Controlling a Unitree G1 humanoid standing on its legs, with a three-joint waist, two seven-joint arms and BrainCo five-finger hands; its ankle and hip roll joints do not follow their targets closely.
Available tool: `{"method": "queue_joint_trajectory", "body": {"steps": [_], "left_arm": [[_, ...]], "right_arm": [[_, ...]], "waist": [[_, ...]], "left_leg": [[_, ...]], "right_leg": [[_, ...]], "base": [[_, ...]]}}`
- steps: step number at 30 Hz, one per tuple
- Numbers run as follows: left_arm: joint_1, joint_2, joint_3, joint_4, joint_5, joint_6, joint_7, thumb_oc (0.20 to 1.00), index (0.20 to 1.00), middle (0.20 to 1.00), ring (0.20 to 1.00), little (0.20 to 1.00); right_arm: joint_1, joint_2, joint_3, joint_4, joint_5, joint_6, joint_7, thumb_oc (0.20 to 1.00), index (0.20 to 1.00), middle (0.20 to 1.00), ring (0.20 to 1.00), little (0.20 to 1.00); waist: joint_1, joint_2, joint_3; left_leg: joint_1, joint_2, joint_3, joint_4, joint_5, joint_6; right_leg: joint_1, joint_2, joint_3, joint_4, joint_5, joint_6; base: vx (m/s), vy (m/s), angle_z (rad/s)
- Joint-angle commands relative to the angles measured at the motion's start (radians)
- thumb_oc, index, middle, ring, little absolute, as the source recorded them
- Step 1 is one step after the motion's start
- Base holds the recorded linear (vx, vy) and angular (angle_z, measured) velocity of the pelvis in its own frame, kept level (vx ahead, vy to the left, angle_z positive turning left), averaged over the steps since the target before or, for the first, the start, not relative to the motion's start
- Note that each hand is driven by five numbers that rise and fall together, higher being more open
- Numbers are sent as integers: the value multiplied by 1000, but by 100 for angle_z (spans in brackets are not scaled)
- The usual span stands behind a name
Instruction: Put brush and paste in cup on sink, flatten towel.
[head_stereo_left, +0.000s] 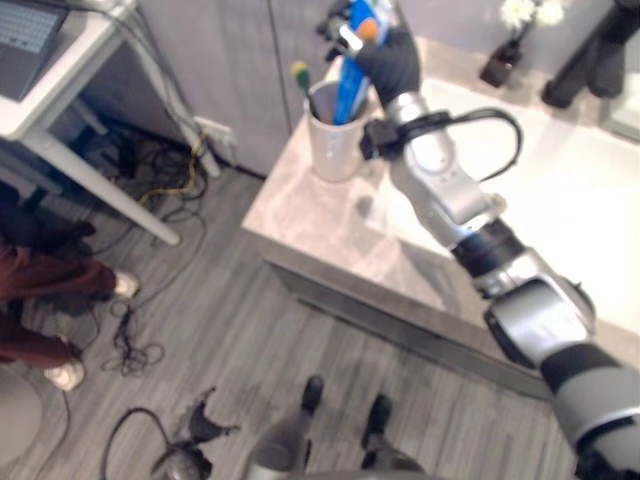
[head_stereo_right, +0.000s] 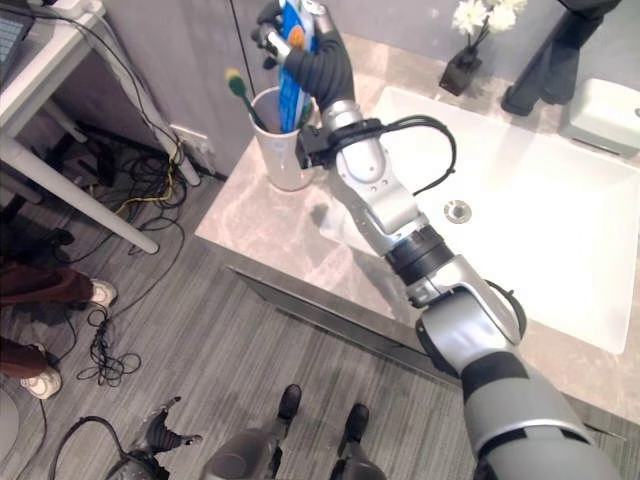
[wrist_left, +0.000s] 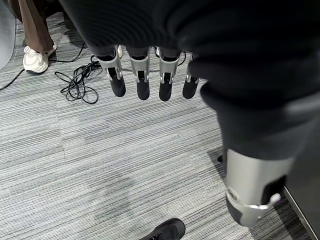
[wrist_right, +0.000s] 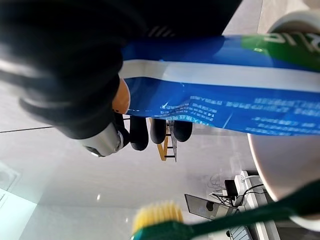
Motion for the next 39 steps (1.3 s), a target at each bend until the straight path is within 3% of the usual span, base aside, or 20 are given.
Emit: {"method": "queue_joint_trajectory", "body": {"steps": [1, 18, 23, 32, 35, 36, 37, 38, 39], "left_arm": [[-25, 53, 21, 19, 18, -2, -2, 1000, 1000, 1000, 1000, 1000], [-88, 62, -2, 33, 26, 7, 10, 1000, 1000, 1000, 1000, 1000], [-116, 63, -14, 57, 39, 15, 19, 1000, 1000, 1000, 1000, 1000], [-137, 71, -11, 72, 52, 20, 29, 1000, 1000, 1000, 1000, 1000], [-133, 71, -5, 76, 53, 19, 28, 1000, 1000, 1000, 1000, 1000], [-126, 69, 16, 72, 54, 17, 27, 1000, 1000, 1000, 1000, 1000], [-127, 68, 20, 73, 51, 16, 27, 1000, 1000, 1000, 1000, 1000], [-131, 64, 43, 68, 49, 21, 32, 1000, 1000, 1000, 1000, 1000], [-131, 66, 40, 67, 49, 22, 32, 1000, 1000, 1000, 1000, 1000]], "right_arm": [[-68, -26, 5, -45, -43, -44, 17, 1000, 1000, 1000, 1000, 1000], [-79, 0, -36, -38, -206, -43, -77, 1000, 1000, 1000, 1000, 1000], [-84, 42, -71, -26, -274, -47, -122, 1000, 1000, 1000, 1000, 1000], [-73, 31, -157, -44, -369, -54, -195, 1000, 1000, 1000, 1000, 1000], [-78, -1, -189, -50, -392, -62, -219, 1000, 1000, 1000, 1000, 1000], [-72, -110, -230, -74, -460, -65, -255, 1000, 1000, 1000, 1000, 1000], [-52, -119, -236, -92, -463, -63, -255, 1000, 1000, 1000, 1000, 1000], [0, -210, -280, -156, -496, -69, -269, 1000, 1000, 1000, 1000, 1000], [5, -211, -284, -160, -497, -67, -269, 1000, 1000, 1000, 1000, 1000]], "waist": [[3, -41, 0], [-23, -59, -29], [-33, -63, -49], [-54, -57, -81], [-61, -52, -94], [-76, -51, -109], [-80, -49, -111], [-97, -45, -116], [-95, -46, -115]], "left_leg": [[-4, -41, -30, 11, -55, 63], [38, -16, 17, 11, -70, 53], [58, -4, 39, 11, -72, 49], [119, 19, 77, 11, -86, 40], [144, 24, 94, 11, -89, 37], [164, 31, 101, 11, -94, 33], [170, 32, 104, 11, -95, 33], [177, 33, 106, 11, -96, 33], [179, 33, 106, 11, -96, 33]], "right_leg": [[50, -47, 59, 2, 30, 35], [65, -23, 97, 2, 18, 24], [75, -11, 111, 2, 16, 17], [116, 9, 138, 2, -3, 6], [133, 16, 150, 2, -9, 4], [151, 19, 150, 2, -15, 4], [154, 20, 150, 2, -16, 3], [161, 21, 151, 2, -18, 3], [163, 21, 151, 2, -18, 3]], "base": [[0, 0, 0], [-19, -27, -6], [-43, -74, -16], [-30, -77, -11], [-26, -62, -17], [-12, -51, -13], [-31, -61, -5], [0, 0, 0], [0, 0, 0]]}}
